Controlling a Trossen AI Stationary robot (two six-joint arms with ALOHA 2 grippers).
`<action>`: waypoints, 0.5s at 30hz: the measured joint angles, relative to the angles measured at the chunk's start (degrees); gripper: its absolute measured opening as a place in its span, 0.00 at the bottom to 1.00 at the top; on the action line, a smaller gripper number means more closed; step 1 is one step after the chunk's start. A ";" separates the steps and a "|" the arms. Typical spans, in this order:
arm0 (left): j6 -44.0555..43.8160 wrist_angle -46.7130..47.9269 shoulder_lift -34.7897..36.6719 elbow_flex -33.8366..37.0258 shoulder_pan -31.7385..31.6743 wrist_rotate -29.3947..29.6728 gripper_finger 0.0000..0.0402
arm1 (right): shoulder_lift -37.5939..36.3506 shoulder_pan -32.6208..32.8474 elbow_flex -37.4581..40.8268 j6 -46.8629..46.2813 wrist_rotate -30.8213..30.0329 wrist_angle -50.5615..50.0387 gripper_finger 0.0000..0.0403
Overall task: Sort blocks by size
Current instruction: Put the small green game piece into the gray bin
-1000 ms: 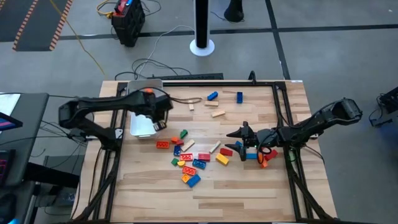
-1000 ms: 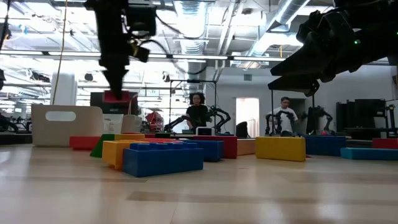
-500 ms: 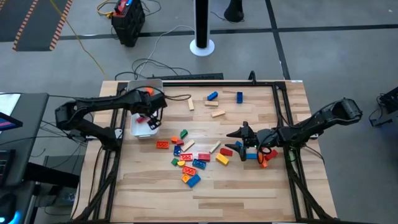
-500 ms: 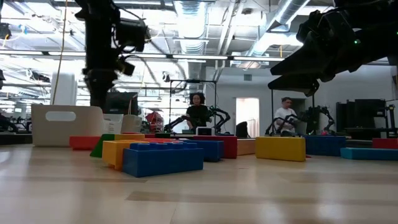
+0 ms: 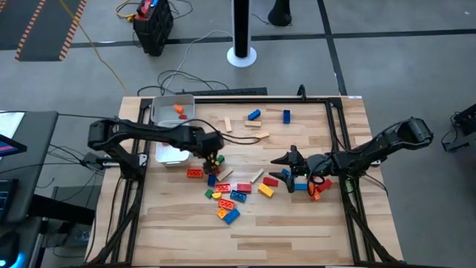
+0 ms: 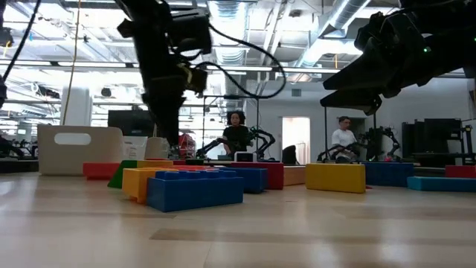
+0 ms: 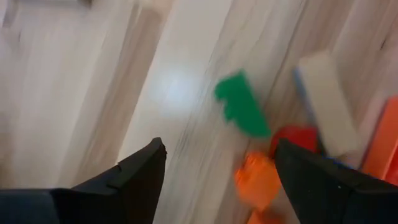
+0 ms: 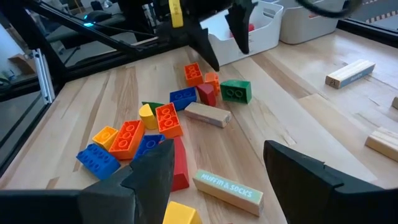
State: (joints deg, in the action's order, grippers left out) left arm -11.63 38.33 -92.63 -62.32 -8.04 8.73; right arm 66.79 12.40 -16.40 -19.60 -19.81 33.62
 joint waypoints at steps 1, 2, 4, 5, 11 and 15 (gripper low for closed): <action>-0.23 -0.98 -0.72 -0.57 0.38 0.02 0.71 | 0.01 0.00 0.00 0.00 0.01 0.07 0.68; -0.62 -2.06 -1.41 -0.98 0.69 0.06 0.71 | 0.02 0.00 0.00 0.00 0.00 0.13 0.68; -1.19 -3.24 -2.96 -1.73 0.93 0.05 0.71 | 0.02 0.00 0.00 0.00 0.00 0.20 0.68; -1.25 -3.34 -3.82 -2.02 0.96 0.02 0.70 | 0.02 0.00 0.00 0.00 0.00 0.25 0.68; -0.49 -5.79 -9.17 -2.72 0.69 -0.77 0.70 | 0.02 0.00 0.00 0.03 0.00 0.31 0.68; 1.00 -5.95 -10.76 -2.72 0.68 1.02 0.68 | 0.02 0.00 0.00 0.05 0.00 0.29 0.68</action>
State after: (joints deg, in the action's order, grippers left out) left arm -10.64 32.38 -103.39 -65.04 -7.36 9.75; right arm 66.81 12.40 -16.40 -19.55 -19.81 33.91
